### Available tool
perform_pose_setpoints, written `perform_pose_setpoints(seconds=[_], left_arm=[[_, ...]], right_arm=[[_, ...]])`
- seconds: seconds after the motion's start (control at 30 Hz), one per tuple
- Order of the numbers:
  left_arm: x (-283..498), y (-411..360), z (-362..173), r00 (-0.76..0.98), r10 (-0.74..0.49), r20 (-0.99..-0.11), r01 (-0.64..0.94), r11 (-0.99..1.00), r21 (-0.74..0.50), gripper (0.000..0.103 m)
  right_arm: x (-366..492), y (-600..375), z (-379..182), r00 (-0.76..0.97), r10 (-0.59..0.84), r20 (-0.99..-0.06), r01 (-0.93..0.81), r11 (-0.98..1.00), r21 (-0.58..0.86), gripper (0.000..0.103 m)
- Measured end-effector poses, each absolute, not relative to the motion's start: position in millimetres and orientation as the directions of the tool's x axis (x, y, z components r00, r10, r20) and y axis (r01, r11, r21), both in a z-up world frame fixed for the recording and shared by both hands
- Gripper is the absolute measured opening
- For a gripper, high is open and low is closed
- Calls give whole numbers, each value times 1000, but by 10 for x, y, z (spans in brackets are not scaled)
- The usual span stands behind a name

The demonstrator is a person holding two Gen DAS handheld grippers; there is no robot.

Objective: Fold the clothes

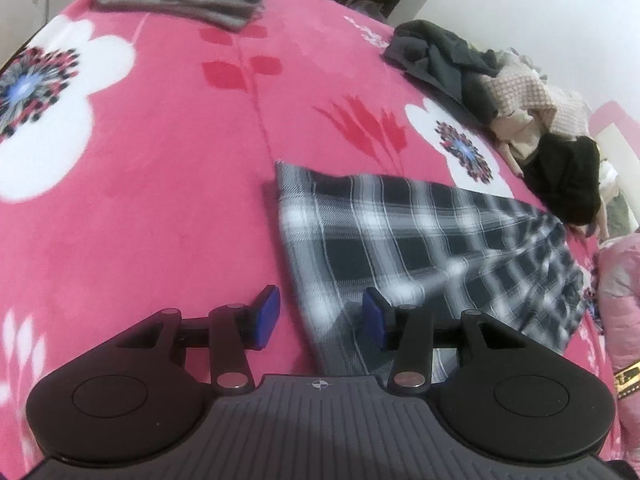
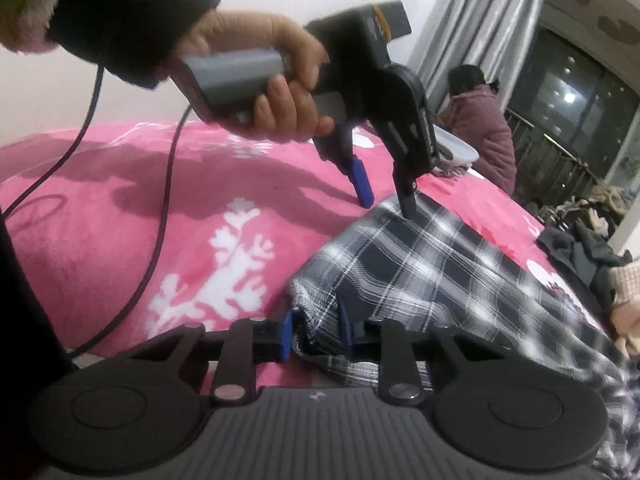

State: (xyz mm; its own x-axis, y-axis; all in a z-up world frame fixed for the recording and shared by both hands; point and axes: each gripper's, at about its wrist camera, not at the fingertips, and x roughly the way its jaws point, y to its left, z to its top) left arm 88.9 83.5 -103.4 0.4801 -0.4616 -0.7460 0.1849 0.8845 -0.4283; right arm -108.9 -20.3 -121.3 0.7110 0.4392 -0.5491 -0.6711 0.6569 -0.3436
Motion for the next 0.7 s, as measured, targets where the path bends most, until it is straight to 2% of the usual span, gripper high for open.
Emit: perform_pose_setpoints(seconds=[0.13,0.4,0.47,0.63,0.7], left_arm=[[1011,796,-1090,493,-465,-735,196,883,-427,46],[1250,762,-1153,523,-476,-707,161,869,-467,43],[1256,724,-1155,529,-467,-709,169,876,-451,42],[1222,631,-1140,551,-422,-719,195,904,-381,40],[1204,582,-1125,563,-395,-727,195,917,-347,38]], right_arm=[[-1090,-277,-1141,718,434,-544,-651,697,-302,16],[-1090,-296,-1133,728,420,-542,-630,721,-287,16],[-1108,-263,-1154,729,416,-543,-631,715,-300,18],[-1082,-206,-1197,739,396,-545,-618,721,-314,32],[-1053,-203,-1201,740,394,-545,-611,732,-301,32]])
